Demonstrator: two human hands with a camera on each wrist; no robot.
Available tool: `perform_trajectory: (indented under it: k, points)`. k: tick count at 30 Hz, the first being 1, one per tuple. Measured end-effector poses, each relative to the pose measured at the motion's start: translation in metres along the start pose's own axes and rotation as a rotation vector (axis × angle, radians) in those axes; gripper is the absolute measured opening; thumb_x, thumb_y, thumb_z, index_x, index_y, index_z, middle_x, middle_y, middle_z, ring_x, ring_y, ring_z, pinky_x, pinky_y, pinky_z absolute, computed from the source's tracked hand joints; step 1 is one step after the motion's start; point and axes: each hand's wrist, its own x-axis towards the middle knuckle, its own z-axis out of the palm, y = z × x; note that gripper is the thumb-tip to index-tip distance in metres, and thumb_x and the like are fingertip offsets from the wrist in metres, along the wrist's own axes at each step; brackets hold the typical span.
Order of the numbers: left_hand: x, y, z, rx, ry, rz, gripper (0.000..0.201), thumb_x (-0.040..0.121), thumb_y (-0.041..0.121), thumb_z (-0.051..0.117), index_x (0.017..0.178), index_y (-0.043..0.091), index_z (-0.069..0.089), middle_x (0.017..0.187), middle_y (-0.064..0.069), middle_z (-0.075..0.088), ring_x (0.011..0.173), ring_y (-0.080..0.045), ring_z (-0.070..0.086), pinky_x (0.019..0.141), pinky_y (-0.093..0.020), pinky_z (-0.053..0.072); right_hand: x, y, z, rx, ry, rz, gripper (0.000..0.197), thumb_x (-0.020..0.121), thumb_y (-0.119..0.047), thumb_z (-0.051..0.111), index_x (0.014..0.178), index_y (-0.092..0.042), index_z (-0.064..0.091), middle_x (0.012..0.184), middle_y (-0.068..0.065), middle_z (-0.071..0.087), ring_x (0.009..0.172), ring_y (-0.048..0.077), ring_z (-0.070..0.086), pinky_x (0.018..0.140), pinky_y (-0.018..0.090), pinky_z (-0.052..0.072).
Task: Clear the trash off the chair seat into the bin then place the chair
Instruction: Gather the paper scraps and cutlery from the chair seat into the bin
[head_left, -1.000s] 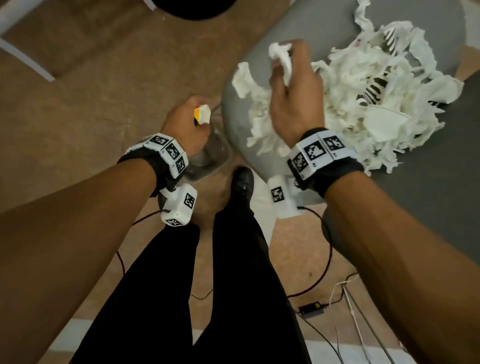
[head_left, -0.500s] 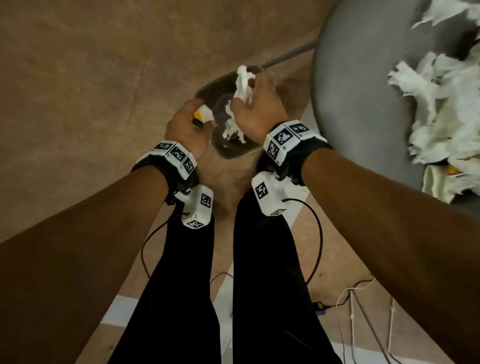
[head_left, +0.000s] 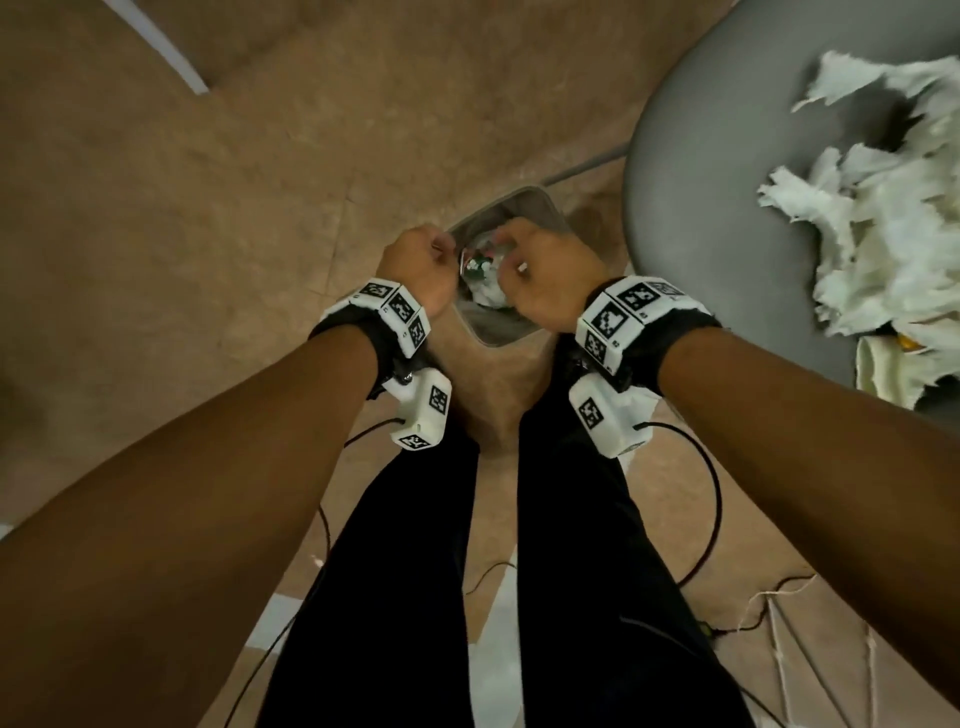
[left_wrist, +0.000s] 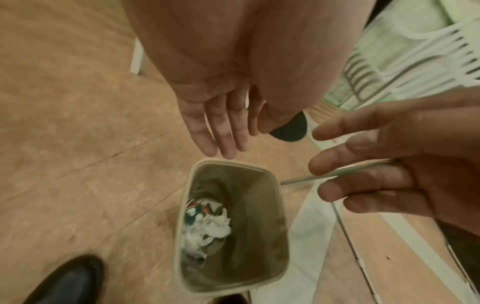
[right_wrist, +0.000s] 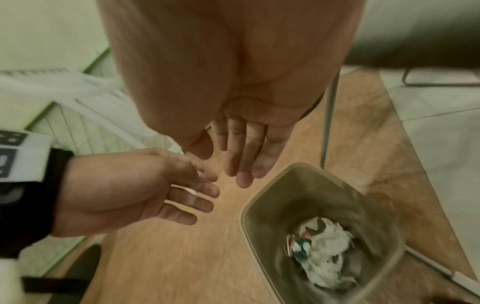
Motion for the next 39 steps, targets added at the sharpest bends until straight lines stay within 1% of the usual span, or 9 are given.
perform_trajectory:
  k: [5,10,17,21,25,28,32,36,39]
  points:
    - [-0.006,0.117,-0.017,0.133,0.003,0.215,0.025,0.092,0.014,0.050,0.108,0.015,0.069,0.106,-0.006,0.072,0.098,-0.024,0.067,0.089,-0.034,0.054,-0.041,-0.001,-0.081,0.058,0.271,-0.051,0.032,0.093,-0.023,0.049,0.122,-0.018,0.062,0.101,0.011,0.073,0.096,0.032,0.067,0.083,0.037,0.054]
    - [-0.017,0.243,0.038,0.260,-0.073,0.510,0.036,0.086,0.022,0.055,0.122,0.021,0.057,0.105,0.000,0.069,0.091,-0.021,0.063,0.088,-0.033,0.052,-0.096,0.073,-0.173,0.287,0.586,0.091,0.028,0.091,-0.023,0.049,0.115,-0.020,0.064,0.095,0.003,0.075,0.086,0.023,0.070,0.083,0.036,0.056]
    - [-0.059,0.360,0.172,0.560,-0.208,0.827,0.089,0.075,0.037,0.069,0.150,0.034,0.022,0.155,-0.004,0.022,0.140,-0.032,0.029,0.106,-0.051,0.040,-0.182,0.221,-0.258,0.219,0.922,0.387,0.027,0.091,-0.022,0.050,0.113,-0.018,0.065,0.104,0.001,0.070,0.087,0.017,0.064,0.084,0.029,0.051]
    - [-0.052,0.371,0.201,0.627,-0.209,0.735,0.065,0.087,0.009,0.056,0.146,0.030,0.039,0.149,-0.011,0.035,0.135,-0.035,0.039,0.106,-0.051,0.041,-0.196,0.270,-0.271,0.067,0.796,0.499,0.040,0.088,-0.026,0.060,0.126,-0.016,0.059,0.131,0.009,0.055,0.115,0.028,0.057,0.099,0.038,0.046]
    - [-0.045,0.362,0.184,0.464,-0.102,0.731,0.042,0.086,0.003,0.045,0.126,0.011,0.055,0.122,-0.014,0.058,0.109,-0.033,0.056,0.087,-0.029,0.041,-0.182,0.278,-0.261,0.079,0.561,0.567,0.082,0.079,-0.041,0.074,0.147,-0.025,0.034,0.151,0.004,0.037,0.135,0.032,0.041,0.109,0.046,0.040]
    - [-0.040,0.352,0.162,0.403,-0.056,0.714,0.031,0.090,0.008,0.040,0.117,0.007,0.056,0.106,-0.015,0.061,0.097,-0.036,0.058,0.079,-0.032,0.042,-0.166,0.278,-0.251,0.101,0.582,0.596,0.076,0.083,-0.029,0.071,0.148,-0.028,0.030,0.135,0.009,0.051,0.123,0.034,0.052,0.100,0.047,0.047]
    - [-0.036,0.333,0.143,0.288,-0.018,0.619,0.034,0.091,0.006,0.033,0.115,0.018,0.053,0.071,-0.010,0.058,0.062,-0.031,0.056,0.056,-0.037,0.044,-0.160,0.275,-0.241,-0.053,0.639,0.557,0.026,0.097,-0.020,0.051,0.120,-0.014,0.062,0.115,0.017,0.056,0.104,0.039,0.058,0.080,0.036,0.047]
    - [-0.034,0.312,0.138,0.295,0.002,0.638,0.026,0.091,0.029,0.036,0.077,0.015,0.053,0.082,-0.010,0.059,0.079,-0.032,0.056,0.068,-0.032,0.039,-0.167,0.261,-0.246,-0.176,0.734,0.442,0.023,0.099,-0.019,0.043,0.104,-0.002,0.059,0.106,0.020,0.053,0.087,0.038,0.057,0.069,0.035,0.042]
    - [-0.039,0.298,0.131,0.282,0.042,0.589,0.033,0.089,0.044,0.055,0.080,0.013,0.056,0.090,-0.005,0.054,0.079,-0.026,0.051,0.072,-0.030,0.038,-0.174,0.239,-0.253,-0.193,0.837,0.372,0.023,0.098,-0.019,0.040,0.105,-0.004,0.055,0.106,0.017,0.050,0.076,0.032,0.051,0.067,0.034,0.043]
